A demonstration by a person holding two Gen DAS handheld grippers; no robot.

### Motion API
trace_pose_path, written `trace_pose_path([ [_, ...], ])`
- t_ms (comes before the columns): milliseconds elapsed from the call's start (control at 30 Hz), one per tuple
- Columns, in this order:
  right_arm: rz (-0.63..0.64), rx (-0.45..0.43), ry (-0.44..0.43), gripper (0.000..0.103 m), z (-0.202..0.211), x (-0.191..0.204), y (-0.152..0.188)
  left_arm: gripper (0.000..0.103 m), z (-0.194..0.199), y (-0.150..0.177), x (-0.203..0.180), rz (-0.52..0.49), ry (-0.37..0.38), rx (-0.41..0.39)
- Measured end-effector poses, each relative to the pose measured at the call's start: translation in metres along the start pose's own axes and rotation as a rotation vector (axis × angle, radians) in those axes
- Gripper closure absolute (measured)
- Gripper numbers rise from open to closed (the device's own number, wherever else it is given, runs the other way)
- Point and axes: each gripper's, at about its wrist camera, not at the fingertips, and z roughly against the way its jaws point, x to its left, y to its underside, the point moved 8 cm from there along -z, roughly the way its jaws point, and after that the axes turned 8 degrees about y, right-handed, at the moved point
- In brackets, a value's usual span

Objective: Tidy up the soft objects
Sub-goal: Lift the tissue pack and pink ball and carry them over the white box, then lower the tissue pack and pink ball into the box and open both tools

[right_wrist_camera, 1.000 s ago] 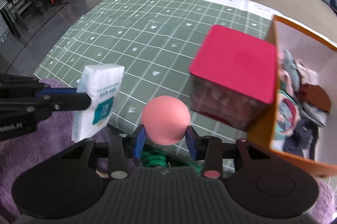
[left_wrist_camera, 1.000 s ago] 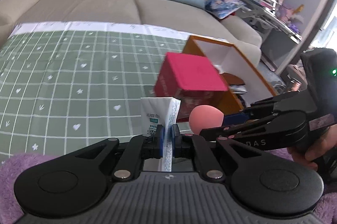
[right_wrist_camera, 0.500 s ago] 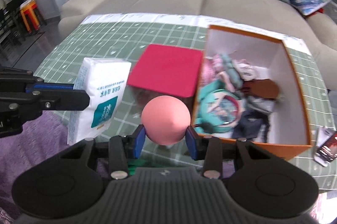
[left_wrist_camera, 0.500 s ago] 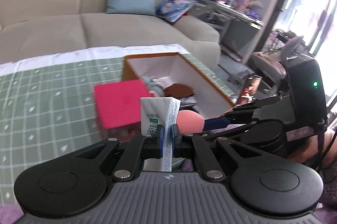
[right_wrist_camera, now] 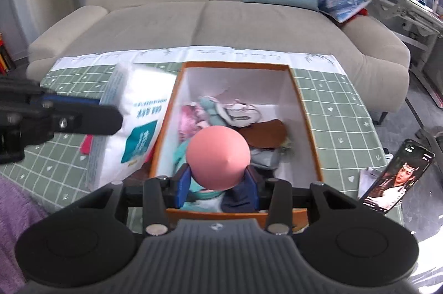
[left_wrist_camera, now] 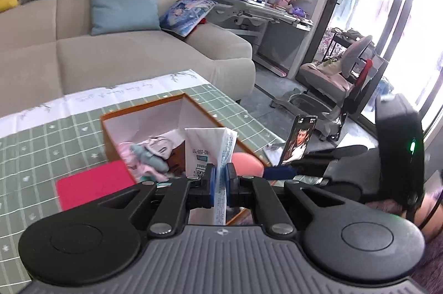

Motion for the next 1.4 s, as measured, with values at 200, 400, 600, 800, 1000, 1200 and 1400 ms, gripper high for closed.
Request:
trace_pose_path([
  [200, 0.062, 0.037, 0.052, 0.062, -0.031, -0.015, -0.001, 0.096, -0.041, -0.012, -0.002, 0.005, 0.009, 0.066],
  [400, 0.147, 0.091, 0.110, 0.062, -0.066, -0.029, 0.002, 0.096, -0.088, -0.006, 0.016, 0.035, -0.033, 0.167],
  [600, 0.230, 0.146, 0.123, 0.062, -0.100, -0.036, 0.013, 0.096, -0.122, 0.011, 0.034, 0.066, -0.057, 0.264],
  [800, 0.298, 0.163, 0.116, 0.061, -0.115, -0.029, 0.017, 0.096, -0.147, 0.024, 0.043, 0.086, -0.067, 0.336],
  [1000, 0.301, 0.177, 0.121, 0.060, -0.123, -0.030, 0.021, 0.095, -0.161, 0.029, 0.047, 0.097, -0.064, 0.364],
  [1200, 0.299, 0.176, 0.127, 0.058, -0.121, -0.033, 0.018, 0.091, -0.161, 0.026, 0.049, 0.091, -0.074, 0.362],
  [1400, 0.291, 0.148, 0.150, 0.053, -0.108, -0.034, 0.008, 0.091, -0.140, 0.017, 0.048, 0.085, -0.085, 0.311],
])
